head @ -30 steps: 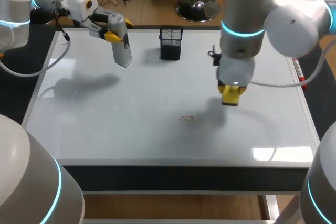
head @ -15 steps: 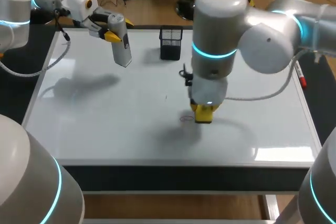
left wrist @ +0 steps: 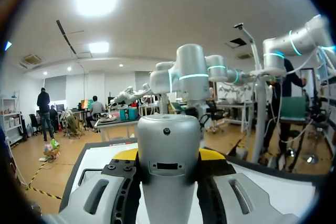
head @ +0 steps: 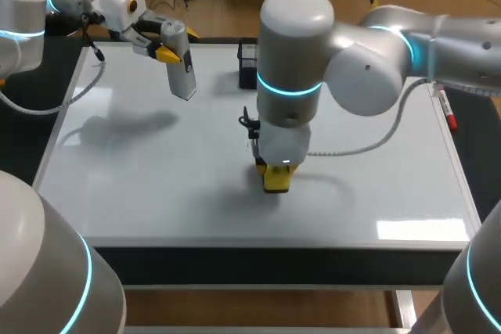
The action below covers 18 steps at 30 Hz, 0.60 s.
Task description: Pick up the inspection probe, press it on each red-marked spot on the whiteboard one by one, put down the probe, pick up the eraser, and wipe off all the red marks.
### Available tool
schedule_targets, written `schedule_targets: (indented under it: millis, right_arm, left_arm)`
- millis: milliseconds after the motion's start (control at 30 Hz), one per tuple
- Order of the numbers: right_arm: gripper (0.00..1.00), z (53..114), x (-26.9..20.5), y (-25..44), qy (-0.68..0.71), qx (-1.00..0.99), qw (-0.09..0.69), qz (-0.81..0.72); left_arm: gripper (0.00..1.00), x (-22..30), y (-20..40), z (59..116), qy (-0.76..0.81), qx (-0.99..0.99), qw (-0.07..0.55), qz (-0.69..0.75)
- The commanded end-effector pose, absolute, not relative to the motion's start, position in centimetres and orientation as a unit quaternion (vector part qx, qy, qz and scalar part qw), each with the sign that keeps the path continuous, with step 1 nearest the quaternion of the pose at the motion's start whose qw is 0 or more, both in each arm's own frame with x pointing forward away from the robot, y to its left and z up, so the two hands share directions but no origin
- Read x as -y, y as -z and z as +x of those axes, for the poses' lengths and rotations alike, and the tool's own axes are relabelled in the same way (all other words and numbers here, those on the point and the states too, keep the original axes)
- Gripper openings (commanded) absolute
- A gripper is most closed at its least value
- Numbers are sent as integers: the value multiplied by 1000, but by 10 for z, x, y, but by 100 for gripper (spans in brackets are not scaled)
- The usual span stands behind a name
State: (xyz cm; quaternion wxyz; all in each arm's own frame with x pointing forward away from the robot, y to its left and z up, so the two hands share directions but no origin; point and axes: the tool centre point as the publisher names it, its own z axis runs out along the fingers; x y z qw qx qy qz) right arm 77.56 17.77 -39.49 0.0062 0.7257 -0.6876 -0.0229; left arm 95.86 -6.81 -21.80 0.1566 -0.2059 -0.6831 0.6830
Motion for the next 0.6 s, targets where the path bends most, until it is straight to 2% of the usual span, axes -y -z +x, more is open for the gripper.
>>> schedule_targets:
  millis: [33,300,600]
  right_arm:
    - [0,785,-193,405,20,683,12,730]
    - [0,789,-202,418,27,674,9,738]
    - [0,794,-185,426,28,681,12,732]
  left_arm:
    - [0,68,217,959,-683,683,157,-207]
    - [0,68,217,959,-683,683,157,-207]
    - [0,68,217,959,-683,683,157,-207]
